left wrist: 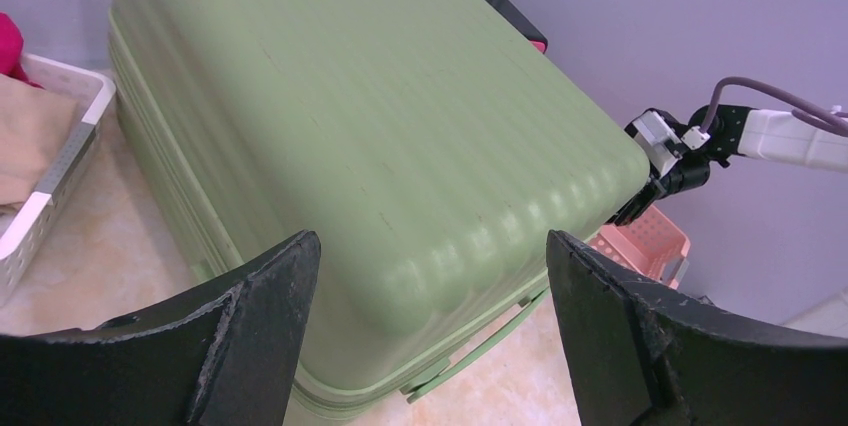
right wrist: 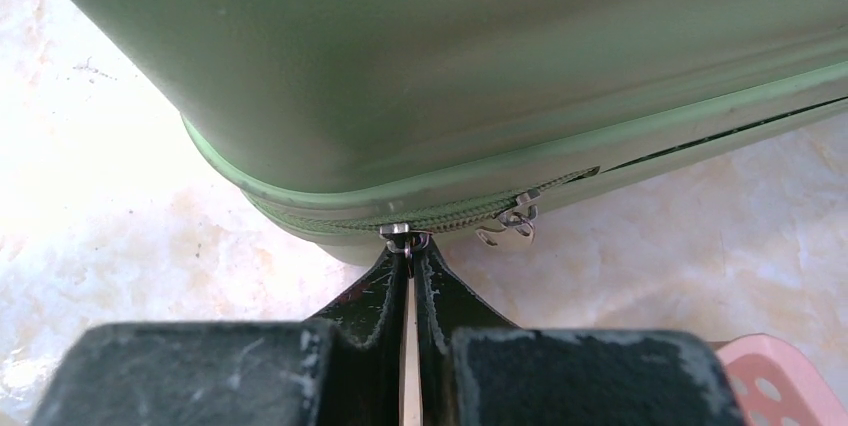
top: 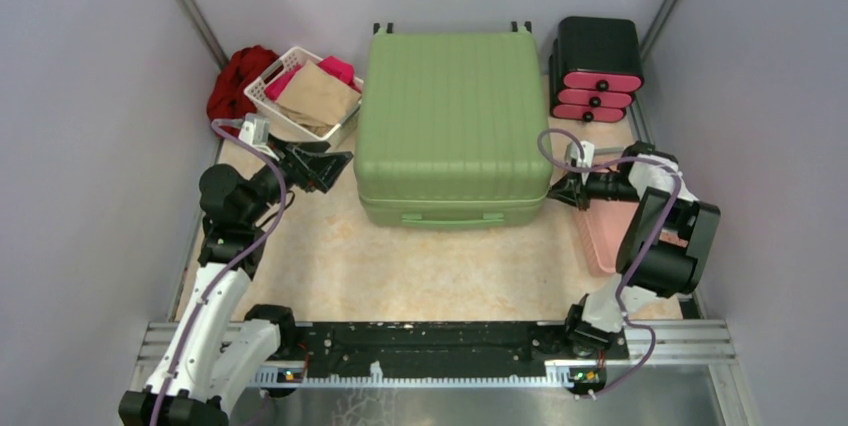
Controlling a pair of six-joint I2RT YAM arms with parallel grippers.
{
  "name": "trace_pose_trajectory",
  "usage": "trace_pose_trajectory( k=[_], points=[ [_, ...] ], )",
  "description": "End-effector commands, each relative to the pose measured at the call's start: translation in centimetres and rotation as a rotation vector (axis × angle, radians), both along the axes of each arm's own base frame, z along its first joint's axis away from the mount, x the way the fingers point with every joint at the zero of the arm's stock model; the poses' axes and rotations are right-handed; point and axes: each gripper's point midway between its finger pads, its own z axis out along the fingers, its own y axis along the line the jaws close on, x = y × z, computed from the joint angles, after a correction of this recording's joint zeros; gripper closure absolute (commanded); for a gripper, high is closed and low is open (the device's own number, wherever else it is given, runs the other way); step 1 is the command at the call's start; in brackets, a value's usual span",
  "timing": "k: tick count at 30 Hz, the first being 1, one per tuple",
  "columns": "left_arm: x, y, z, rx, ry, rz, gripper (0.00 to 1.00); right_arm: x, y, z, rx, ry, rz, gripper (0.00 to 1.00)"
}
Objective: Open, take out, and arrange the luggage
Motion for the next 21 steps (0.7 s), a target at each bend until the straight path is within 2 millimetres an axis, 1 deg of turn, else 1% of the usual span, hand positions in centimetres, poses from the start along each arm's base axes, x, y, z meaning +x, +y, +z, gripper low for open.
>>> trace_pose_trajectory(
  k=[1, 5, 8, 10, 15, 21],
  points=[
    [0.0, 0.0, -0.4, 0.016, -0.007, 0.004, 0.11, 0.4, 0.6, 1.6, 0.003, -0.064, -0.017, 1.00],
    [0.3, 0.2, -1.1, 0.022, 0.007, 0.018, 0.11, 0.2, 0.4, 1.4, -0.015, -0.062, -0.032, 1.00],
    [0.9, 0.7, -1.6, 0.036, 0.026, 0.060, 0.12, 0.0, 0.0, 1.3, -0.053, -0.054, -0.059, 1.00],
    [1.5, 1.3, -2.4, 0.049, 0.055, 0.098, 0.14, -0.2, -0.4, 1.0, -0.093, -0.044, -0.081, 1.00],
    [2.8, 2.0, -4.4, 0.086, 0.140, 0.150, 0.24, -1.3, -1.4, 0.3, -0.191, -0.014, -0.121, 1.00],
    [4.5, 2.6, -7.0, 0.117, 0.235, 0.197, 0.39, -3.0, -1.5, 0.1, -0.247, -0.013, -0.104, 1.00]
  ],
)
